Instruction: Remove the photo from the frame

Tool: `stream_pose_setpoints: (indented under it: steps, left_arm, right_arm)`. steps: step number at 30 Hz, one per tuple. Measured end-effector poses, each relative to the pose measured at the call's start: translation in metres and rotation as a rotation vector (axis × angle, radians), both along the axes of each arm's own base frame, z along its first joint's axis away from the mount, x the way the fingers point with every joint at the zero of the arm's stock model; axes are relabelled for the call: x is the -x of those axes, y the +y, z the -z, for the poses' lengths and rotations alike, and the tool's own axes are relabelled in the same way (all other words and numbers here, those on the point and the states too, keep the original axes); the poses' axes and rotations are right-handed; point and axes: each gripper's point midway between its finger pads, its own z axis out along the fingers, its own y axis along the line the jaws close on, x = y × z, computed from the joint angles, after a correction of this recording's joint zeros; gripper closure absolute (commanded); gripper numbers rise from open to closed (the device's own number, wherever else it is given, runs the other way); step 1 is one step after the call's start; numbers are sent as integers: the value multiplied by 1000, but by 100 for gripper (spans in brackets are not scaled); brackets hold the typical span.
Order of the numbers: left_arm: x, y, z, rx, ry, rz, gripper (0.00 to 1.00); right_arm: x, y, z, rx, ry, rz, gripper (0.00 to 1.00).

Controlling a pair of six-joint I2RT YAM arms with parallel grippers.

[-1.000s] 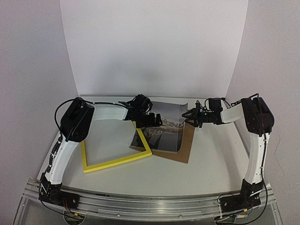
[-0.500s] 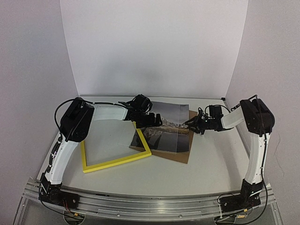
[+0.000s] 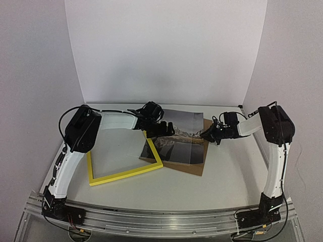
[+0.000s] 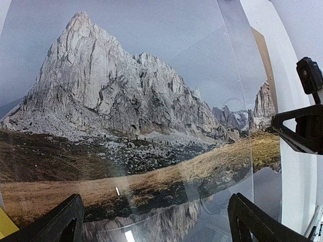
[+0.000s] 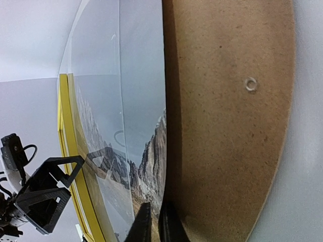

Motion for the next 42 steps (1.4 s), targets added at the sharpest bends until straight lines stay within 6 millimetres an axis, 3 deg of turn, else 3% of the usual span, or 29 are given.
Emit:
stream_pose_setpoints:
  steps: [9, 14, 18, 23, 29, 31, 34, 39, 42]
  left_arm:
    - [0, 0, -4, 6, -4, -4, 0]
    - [8, 7, -8, -3, 15, -20, 0]
    - [17, 15, -15, -13, 24, -30, 0]
    - [22, 20, -29, -3, 15, -35, 0]
    - [25, 23, -39, 9, 2, -34, 0]
    - [26, 24, -44, 13, -3, -34, 0]
    - [29, 26, -52, 21, -12, -34, 0]
    - [36, 33, -67, 41, -35, -35, 0]
    - [41, 42, -75, 45, -55, -47, 0]
  right_arm:
    - [0, 2, 1, 37, 2, -21, 100]
    - [13, -4, -23, 164, -13, -40, 100]
    - [10, -18, -78, 294, -111, -32, 100]
    - [0, -57, -157, 498, -275, 69, 100]
    - [3, -106, -234, 760, -413, 185, 100]
    - [6, -114, -258, 805, -454, 201, 100]
    - [11, -110, -299, 780, -538, 188, 100]
    - [29, -65, -371, 529, -704, 62, 100]
    - [44, -44, -392, 389, -740, -11, 100]
